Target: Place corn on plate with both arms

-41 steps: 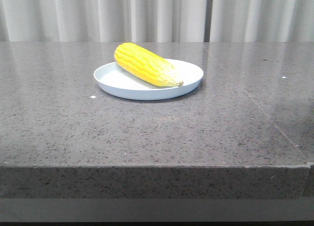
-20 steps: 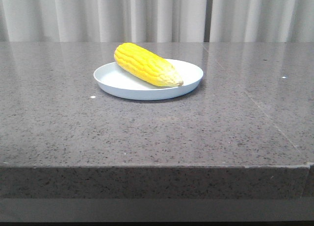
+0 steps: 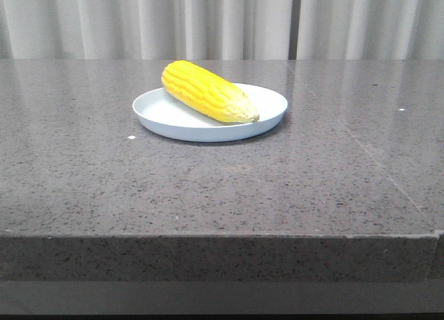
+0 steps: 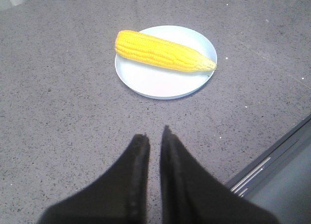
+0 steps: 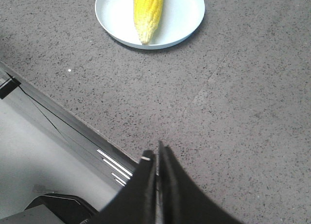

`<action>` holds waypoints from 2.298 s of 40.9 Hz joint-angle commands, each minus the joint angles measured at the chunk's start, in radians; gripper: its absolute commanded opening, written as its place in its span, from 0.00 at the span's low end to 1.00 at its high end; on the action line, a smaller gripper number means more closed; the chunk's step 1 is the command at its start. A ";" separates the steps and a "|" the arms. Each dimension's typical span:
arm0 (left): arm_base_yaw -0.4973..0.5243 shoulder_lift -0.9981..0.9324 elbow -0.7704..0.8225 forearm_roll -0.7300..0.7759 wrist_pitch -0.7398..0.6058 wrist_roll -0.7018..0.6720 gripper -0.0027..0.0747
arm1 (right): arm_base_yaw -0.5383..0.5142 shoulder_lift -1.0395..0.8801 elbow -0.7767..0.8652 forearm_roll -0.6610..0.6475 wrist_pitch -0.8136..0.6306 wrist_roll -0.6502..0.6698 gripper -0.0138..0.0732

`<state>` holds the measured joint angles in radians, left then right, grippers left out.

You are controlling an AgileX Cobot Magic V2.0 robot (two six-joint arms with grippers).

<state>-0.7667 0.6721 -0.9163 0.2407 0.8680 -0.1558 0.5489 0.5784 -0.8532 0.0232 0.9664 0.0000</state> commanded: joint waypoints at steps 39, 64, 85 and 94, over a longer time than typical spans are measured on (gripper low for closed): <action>0.027 -0.026 0.048 0.025 -0.101 0.001 0.01 | 0.000 0.000 -0.024 -0.014 -0.086 -0.008 0.06; 0.639 -0.545 0.708 -0.173 -0.688 -0.001 0.01 | 0.000 0.000 -0.024 -0.014 -0.086 -0.008 0.06; 0.753 -0.697 0.930 -0.160 -0.890 0.004 0.01 | 0.000 0.000 -0.024 -0.013 -0.086 -0.008 0.06; 0.744 -0.697 0.949 -0.160 -0.956 0.023 0.01 | 0.000 0.000 -0.024 -0.013 -0.086 -0.008 0.06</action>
<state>-0.0181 -0.0056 0.0094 0.0878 0.0000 -0.1416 0.5489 0.5784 -0.8532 0.0216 0.9480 0.0000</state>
